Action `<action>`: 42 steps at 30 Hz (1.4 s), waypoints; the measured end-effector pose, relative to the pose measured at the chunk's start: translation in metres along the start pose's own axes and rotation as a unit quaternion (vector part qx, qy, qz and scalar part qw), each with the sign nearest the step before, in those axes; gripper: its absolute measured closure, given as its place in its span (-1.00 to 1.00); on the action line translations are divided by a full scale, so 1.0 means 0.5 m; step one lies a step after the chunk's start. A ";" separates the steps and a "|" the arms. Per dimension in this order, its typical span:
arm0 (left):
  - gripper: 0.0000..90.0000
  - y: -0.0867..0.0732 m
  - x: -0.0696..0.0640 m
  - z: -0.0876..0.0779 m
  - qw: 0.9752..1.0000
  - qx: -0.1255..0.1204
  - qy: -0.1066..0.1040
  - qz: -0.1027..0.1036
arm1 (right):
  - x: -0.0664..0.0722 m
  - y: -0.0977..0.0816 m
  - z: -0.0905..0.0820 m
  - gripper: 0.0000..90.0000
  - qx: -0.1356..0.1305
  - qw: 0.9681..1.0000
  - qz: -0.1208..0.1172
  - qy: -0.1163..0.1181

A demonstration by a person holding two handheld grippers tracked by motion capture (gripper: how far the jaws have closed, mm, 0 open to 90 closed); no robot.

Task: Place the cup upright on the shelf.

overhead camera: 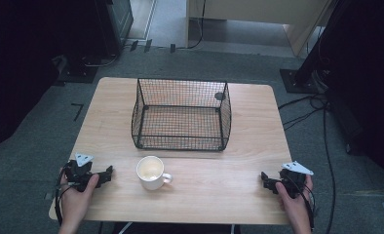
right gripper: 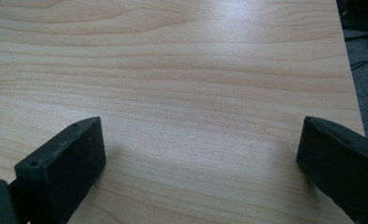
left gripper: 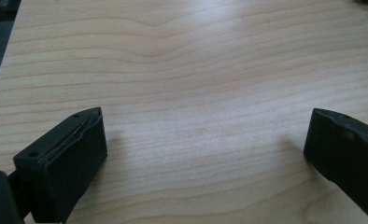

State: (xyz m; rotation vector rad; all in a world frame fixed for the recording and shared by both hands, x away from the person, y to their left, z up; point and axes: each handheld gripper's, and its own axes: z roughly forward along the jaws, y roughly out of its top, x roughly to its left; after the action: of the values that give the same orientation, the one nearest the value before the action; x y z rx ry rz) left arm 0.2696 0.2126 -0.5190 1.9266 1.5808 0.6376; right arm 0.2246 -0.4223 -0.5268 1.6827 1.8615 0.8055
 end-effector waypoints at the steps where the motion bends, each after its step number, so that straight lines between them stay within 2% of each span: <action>1: -1.00 0.000 0.000 0.000 1.000 0.000 0.000 0.000 | 0.000 0.000 0.000 -0.98 0.000 1.000 0.000 0.000; 3: -1.00 0.000 0.000 0.000 1.000 0.000 0.000 -0.001 | 0.000 0.000 0.000 -0.98 0.000 1.000 0.000 0.000; 7: -1.00 -0.006 0.005 -0.006 1.000 -0.001 -0.015 0.014 | 0.000 0.000 0.001 -0.98 0.000 1.000 0.000 0.000; 9: -1.00 -0.010 0.008 -0.016 0.999 -0.012 -0.030 0.013 | 0.000 0.000 0.001 -0.98 0.000 1.000 0.000 0.000; 10: -1.00 -0.010 0.006 -0.028 0.999 -0.027 -0.046 0.010 | 0.000 0.000 0.001 -0.98 0.000 1.000 0.000 0.000; 13: -1.00 -0.007 -0.007 -0.044 0.997 -0.052 -0.060 0.025 | -0.001 0.001 0.001 -0.99 0.001 1.000 -0.001 0.001; 14: -1.00 -0.007 -0.007 -0.044 0.997 -0.052 -0.060 0.025 | -0.001 0.001 0.001 -0.99 0.001 1.000 -0.001 0.001; 18: -1.00 -0.004 -0.039 -0.060 0.991 -0.070 -0.099 0.050 | -0.001 0.001 0.001 -0.99 0.001 1.000 -0.002 0.001; 19: -1.00 -0.004 -0.053 -0.067 0.988 -0.079 -0.116 0.060 | -0.001 0.001 0.001 -0.99 0.001 1.000 -0.002 0.001; 20: -1.00 -0.004 -0.053 -0.067 0.988 -0.079 -0.116 0.060 | -0.001 0.001 0.001 -0.99 0.001 1.000 -0.002 0.001; 23: -1.00 -0.005 -0.070 -0.077 0.984 -0.089 -0.138 0.066 | -0.001 0.001 0.002 -0.99 0.001 1.000 -0.002 0.001; 29: -1.00 -0.009 -0.106 -0.087 0.976 -0.092 -0.179 0.083 | -0.001 0.001 0.001 -0.99 0.001 1.000 -0.002 0.001; 32: -1.00 -0.011 -0.126 -0.091 0.973 -0.094 -0.190 0.091 | -0.001 0.001 0.001 -0.99 0.001 1.000 -0.002 0.001; 33: -1.00 -0.011 -0.136 -0.092 0.971 -0.098 -0.197 0.096 | -0.001 0.001 0.002 -0.99 0.001 1.000 -0.002 0.001; 36: -1.00 -0.010 -0.145 -0.091 0.970 -0.100 -0.198 0.101 | -0.001 0.001 0.001 -0.99 0.001 1.000 -0.002 0.001; 38: -1.00 -0.008 -0.153 -0.088 0.967 -0.099 -0.210 0.101 | -0.001 0.001 0.002 -1.00 0.001 1.000 -0.002 0.001; 40: -1.00 -0.008 -0.162 -0.085 0.966 -0.096 -0.214 0.106 | -0.001 0.001 0.002 -0.99 0.001 1.000 -0.002 0.001; 42: -1.00 -0.007 -0.176 -0.084 0.963 -0.098 -0.224 0.113 | -0.001 0.001 0.002 -0.99 0.001 1.000 -0.002 0.001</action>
State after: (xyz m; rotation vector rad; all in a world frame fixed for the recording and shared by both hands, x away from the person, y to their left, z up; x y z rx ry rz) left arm 0.2219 0.1321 -0.4917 1.9436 0.9938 0.3900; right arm 0.2256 -0.4227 -0.5269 1.6798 1.8666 0.8048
